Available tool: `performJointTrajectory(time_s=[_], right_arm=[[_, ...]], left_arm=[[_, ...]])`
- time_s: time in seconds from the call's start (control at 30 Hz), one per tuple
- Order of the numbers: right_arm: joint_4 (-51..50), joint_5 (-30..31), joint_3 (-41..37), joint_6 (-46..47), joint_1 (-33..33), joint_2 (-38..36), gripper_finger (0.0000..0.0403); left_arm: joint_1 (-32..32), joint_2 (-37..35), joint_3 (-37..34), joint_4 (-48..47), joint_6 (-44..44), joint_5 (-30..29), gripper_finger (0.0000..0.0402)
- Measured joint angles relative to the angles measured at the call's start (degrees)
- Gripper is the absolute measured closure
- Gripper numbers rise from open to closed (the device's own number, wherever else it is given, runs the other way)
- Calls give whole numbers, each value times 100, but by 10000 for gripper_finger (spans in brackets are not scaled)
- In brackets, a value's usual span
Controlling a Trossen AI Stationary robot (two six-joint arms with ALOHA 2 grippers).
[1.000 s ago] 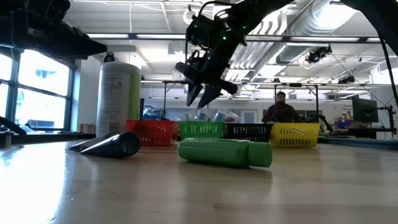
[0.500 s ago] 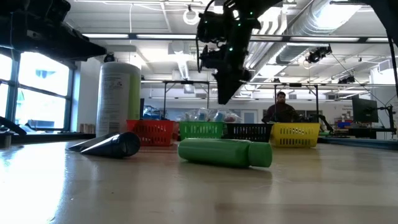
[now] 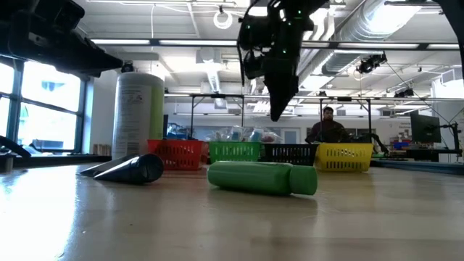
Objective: Pick & Place Travel size toiletries
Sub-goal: Put the red toothbrush into the green bin
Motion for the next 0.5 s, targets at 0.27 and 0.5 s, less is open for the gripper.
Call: performJointTrajectory(time_s=[0.27,0.5], right_arm=[[412,-374,-559,-210,-205,13,318],[633,-711,-626,-382,-258,15,318]], left_arm=[[0,0,0,0,-117,89,394],[0,1,0,0,-115,89,394]])
